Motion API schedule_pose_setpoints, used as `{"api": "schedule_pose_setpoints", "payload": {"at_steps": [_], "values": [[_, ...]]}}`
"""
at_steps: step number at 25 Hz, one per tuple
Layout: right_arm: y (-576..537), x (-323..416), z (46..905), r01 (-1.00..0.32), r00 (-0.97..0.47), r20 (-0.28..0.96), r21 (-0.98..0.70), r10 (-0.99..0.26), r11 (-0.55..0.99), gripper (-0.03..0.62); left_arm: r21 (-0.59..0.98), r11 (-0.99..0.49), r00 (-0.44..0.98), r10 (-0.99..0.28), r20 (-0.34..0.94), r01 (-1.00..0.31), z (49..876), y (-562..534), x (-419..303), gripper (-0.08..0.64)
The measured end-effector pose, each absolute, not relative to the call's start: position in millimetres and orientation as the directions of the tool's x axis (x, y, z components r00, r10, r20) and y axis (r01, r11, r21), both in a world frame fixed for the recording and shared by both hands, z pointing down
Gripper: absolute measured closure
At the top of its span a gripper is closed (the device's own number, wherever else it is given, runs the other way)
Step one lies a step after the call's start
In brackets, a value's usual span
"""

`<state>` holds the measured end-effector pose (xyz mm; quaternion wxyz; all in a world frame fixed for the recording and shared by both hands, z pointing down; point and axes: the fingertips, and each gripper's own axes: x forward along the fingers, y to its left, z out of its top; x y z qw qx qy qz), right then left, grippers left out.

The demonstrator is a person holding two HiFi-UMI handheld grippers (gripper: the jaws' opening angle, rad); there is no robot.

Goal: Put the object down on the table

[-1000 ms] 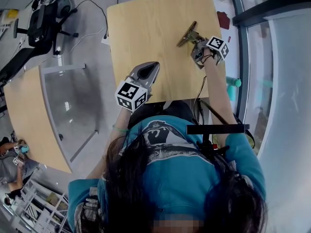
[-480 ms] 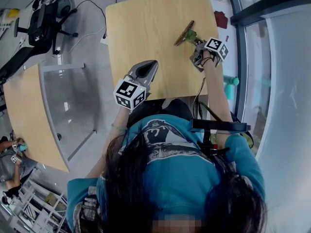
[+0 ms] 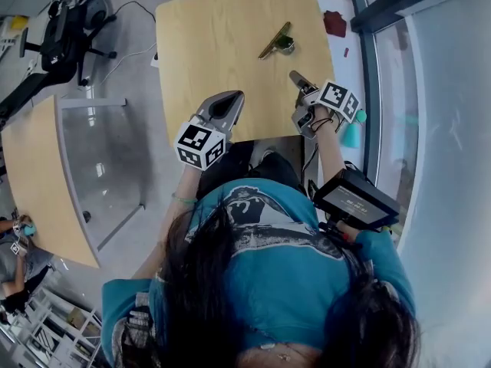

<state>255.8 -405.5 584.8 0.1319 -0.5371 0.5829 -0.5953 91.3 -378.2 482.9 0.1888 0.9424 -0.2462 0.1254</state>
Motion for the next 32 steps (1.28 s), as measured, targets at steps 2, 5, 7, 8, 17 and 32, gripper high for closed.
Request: {"api": "schedule_pose_setpoints", "payload": {"at_steps": [2,5,7,8,17,32], "values": [[-384,249,575,-0.476,-0.397,0.485,-0.835,-0.780,-0.276,0.512,0.296,-0.805,0.846,-0.421,0.327,-0.515,482,-366,95,0.557],[-350,248,561,-0.497,-0.405,0.480,-0.830,-0.778,-0.253,0.543,0.302,-0.797,0.843,-0.431,0.323,-0.523,482,-342,105,0.558],[-329,243,552,-0.504,-0.417,0.467,-0.833,-0.780,-0.229,0.554,0.302,-0.790,0.838,-0.443,0.319,-0.533,481,-323,108,0.558],[-317,240,548,-0.507,-0.424,0.462,-0.834,-0.779,-0.218,0.555,0.303,-0.785,0.834,-0.451,0.318,-0.540,481,-312,108,0.558],[-226,212,540,-0.526,-0.506,0.462,-0.835,-0.729,-0.164,0.566,0.317,-0.727,0.787,-0.504,0.356,-0.609,492,-217,93,0.557],[-130,146,563,-0.568,-0.493,0.492,-0.807,-0.718,-0.162,0.566,0.295,-0.716,0.771,-0.544,0.331,-0.633,505,-128,22,0.558]]}}
